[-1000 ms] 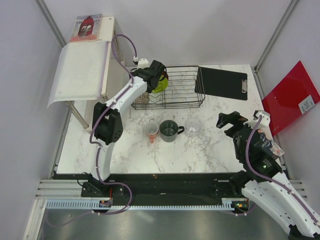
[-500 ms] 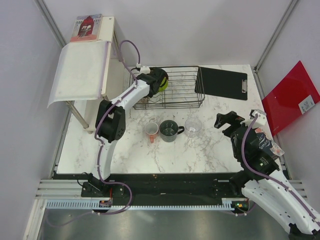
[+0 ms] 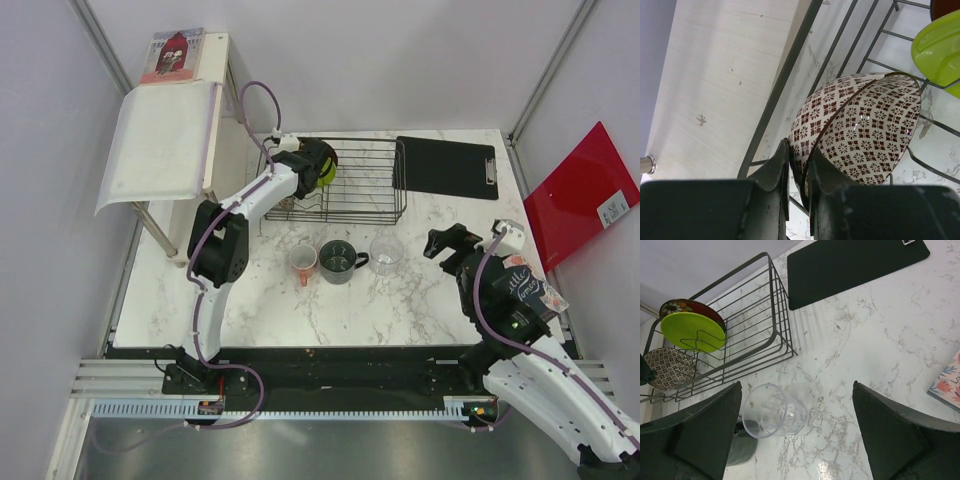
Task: Unload the mixed dishes from the dish rack
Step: Pick up the bowl from the dish rack.
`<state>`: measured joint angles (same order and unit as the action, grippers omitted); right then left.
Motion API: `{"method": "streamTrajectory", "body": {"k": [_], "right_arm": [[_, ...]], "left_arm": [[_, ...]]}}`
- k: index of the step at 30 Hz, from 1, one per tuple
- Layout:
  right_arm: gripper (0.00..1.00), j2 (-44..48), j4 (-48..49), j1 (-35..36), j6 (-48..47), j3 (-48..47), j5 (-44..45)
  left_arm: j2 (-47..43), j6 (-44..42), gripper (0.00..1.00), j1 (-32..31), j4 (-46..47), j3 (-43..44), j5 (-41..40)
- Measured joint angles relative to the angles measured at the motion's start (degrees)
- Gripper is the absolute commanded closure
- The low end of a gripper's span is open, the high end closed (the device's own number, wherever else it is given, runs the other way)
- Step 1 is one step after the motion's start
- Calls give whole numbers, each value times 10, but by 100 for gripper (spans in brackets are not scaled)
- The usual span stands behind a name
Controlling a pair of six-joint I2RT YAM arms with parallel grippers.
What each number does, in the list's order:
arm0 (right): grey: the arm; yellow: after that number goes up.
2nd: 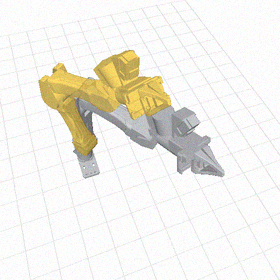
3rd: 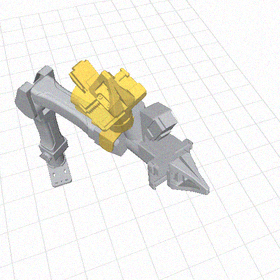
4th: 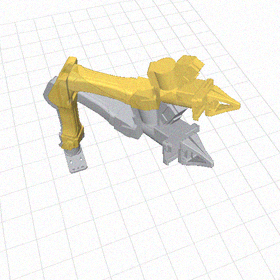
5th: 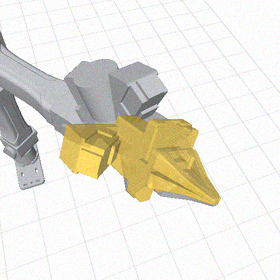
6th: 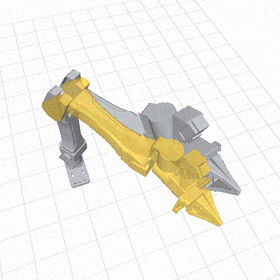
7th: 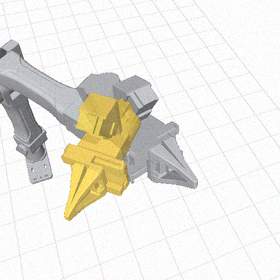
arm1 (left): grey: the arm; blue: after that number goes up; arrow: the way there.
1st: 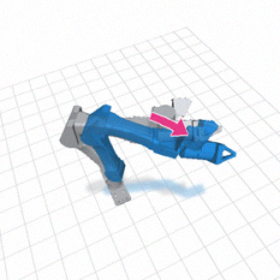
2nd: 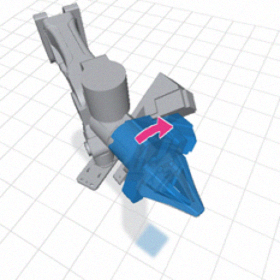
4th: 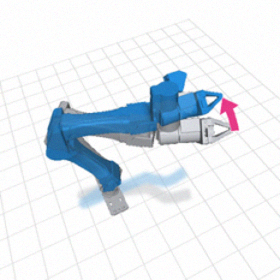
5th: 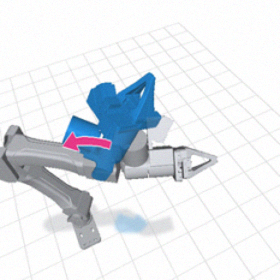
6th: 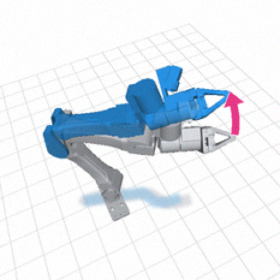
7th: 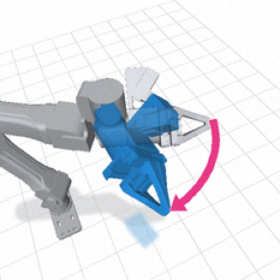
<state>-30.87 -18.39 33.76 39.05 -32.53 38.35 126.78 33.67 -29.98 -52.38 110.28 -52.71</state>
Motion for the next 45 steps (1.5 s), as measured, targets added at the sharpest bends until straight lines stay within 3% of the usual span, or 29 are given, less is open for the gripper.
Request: {"method": "streamTrajectory", "body": {"k": [20, 40, 45], "right_arm": [[2, -118, 31, 0, -7, -2, 5], [2, -122, 44, 0, -7, -2, 4], [2, -122, 45, 0, -7, -5, -8]], "left_arm": [[-60, 89, 98, -17, -21, -38, -25], [-105, 52, 98, -77, -11, 8, -183], [-135, 7, 98, -95, -2, 35, -134]]}}
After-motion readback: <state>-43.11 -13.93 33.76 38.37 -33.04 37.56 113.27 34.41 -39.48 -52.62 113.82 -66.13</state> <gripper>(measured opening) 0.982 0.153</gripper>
